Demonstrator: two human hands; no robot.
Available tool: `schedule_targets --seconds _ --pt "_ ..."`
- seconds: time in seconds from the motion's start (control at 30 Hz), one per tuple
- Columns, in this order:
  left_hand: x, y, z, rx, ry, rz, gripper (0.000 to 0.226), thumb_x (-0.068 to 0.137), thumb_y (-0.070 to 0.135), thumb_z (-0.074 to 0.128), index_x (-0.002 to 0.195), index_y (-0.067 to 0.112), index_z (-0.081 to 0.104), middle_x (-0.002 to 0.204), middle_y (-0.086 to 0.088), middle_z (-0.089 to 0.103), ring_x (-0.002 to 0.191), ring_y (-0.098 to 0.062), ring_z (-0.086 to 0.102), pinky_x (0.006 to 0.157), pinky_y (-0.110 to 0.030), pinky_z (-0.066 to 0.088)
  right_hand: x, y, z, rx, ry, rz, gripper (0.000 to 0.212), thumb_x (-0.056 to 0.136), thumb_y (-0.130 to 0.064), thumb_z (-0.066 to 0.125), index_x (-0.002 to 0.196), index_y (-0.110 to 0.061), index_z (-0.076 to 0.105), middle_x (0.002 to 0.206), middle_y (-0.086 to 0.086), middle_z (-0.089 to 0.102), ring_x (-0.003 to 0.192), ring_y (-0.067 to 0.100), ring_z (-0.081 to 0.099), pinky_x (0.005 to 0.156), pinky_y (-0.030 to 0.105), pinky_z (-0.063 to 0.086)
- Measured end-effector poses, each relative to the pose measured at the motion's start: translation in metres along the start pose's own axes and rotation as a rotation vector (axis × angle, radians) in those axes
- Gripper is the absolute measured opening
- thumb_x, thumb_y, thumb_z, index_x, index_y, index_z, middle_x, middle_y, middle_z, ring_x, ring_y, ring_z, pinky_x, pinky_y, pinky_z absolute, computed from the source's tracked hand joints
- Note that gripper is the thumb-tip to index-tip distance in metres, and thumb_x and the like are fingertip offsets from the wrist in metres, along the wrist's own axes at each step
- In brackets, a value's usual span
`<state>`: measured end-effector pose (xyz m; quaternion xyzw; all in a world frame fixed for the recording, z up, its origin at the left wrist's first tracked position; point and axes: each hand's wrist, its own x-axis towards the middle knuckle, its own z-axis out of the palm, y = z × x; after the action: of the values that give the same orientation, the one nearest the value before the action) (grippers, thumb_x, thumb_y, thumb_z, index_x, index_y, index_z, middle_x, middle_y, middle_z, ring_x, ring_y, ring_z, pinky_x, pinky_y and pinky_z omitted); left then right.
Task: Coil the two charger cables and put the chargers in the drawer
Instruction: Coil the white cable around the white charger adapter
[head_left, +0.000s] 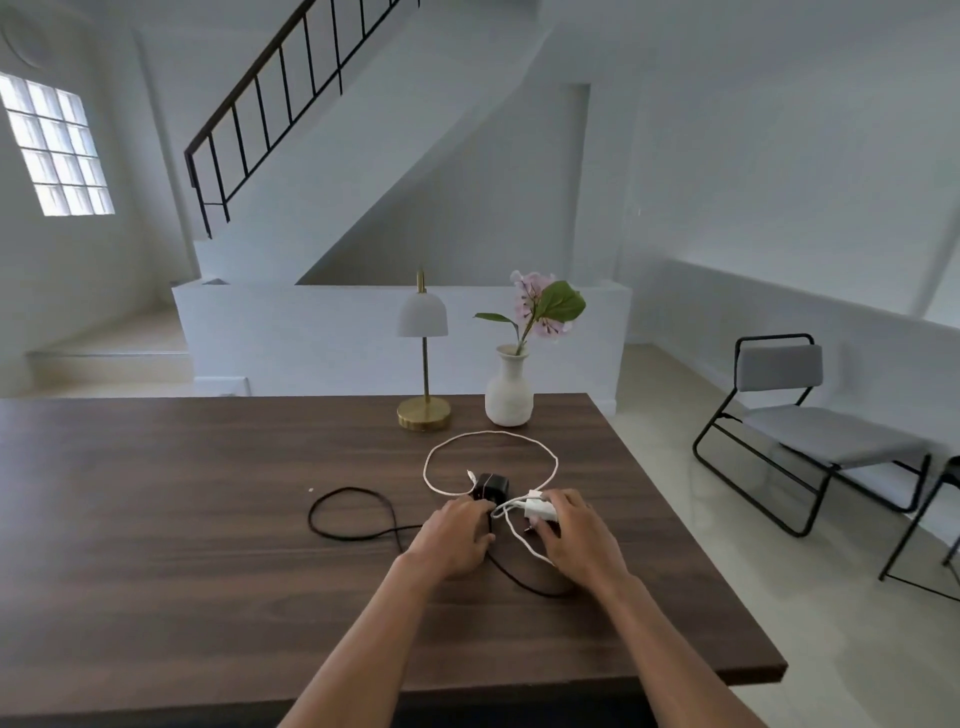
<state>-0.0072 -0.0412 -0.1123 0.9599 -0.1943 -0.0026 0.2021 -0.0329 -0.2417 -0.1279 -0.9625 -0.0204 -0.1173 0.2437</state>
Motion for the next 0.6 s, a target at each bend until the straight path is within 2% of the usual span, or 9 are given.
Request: schedule_targets --seconds 0.1,0.23,0.4,0.6 --pt "0.003 -0.003 0.006 -0.003 0.008 -0.008 0.050 0.093 0.028 0.061 0.142 0.022 0.053 0.144 -0.006 0.056 0.134 -0.028 0.051 0.109 -0.041 0.043 0.009 0.006 0.000 -0.018 -0.022 -0.008 0.039 0.095 -0.037 0.060 0.132 -0.024 0.056 0.130 -0.003 0.055 0.121 0.021 0.055 0.095 0.035 0.049" --pt "0.001 -0.006 0.009 -0.013 0.005 -0.017 0.051 0.094 0.028 0.060 0.144 0.023 0.051 0.143 -0.008 0.055 0.135 -0.028 0.050 0.111 -0.039 0.041 0.018 0.008 0.000 -0.058 -0.031 0.020 0.040 0.091 -0.037 0.065 0.129 -0.029 0.056 0.128 -0.004 0.061 0.121 0.024 0.050 0.094 0.039 0.048" --pt "0.000 -0.005 -0.002 -0.028 0.022 -0.018 0.051 0.094 0.026 0.058 0.145 0.021 0.051 0.146 -0.006 0.054 0.138 -0.027 0.047 0.113 -0.039 0.039 0.030 0.007 -0.003 -0.049 -0.036 0.052 0.032 0.089 -0.039 0.068 0.118 -0.027 0.060 0.121 -0.005 0.067 0.115 0.025 0.055 0.093 0.039 0.048" --pt "-0.004 -0.001 -0.015 -0.033 0.012 -0.035 0.049 0.093 0.025 0.056 0.142 0.023 0.053 0.142 -0.007 0.055 0.134 -0.028 0.050 0.109 -0.042 0.043 0.029 0.003 -0.003 -0.121 -0.024 0.023 0.028 0.092 -0.028 0.064 0.118 -0.020 0.056 0.120 0.003 0.065 0.110 0.026 0.061 0.091 0.037 0.046"
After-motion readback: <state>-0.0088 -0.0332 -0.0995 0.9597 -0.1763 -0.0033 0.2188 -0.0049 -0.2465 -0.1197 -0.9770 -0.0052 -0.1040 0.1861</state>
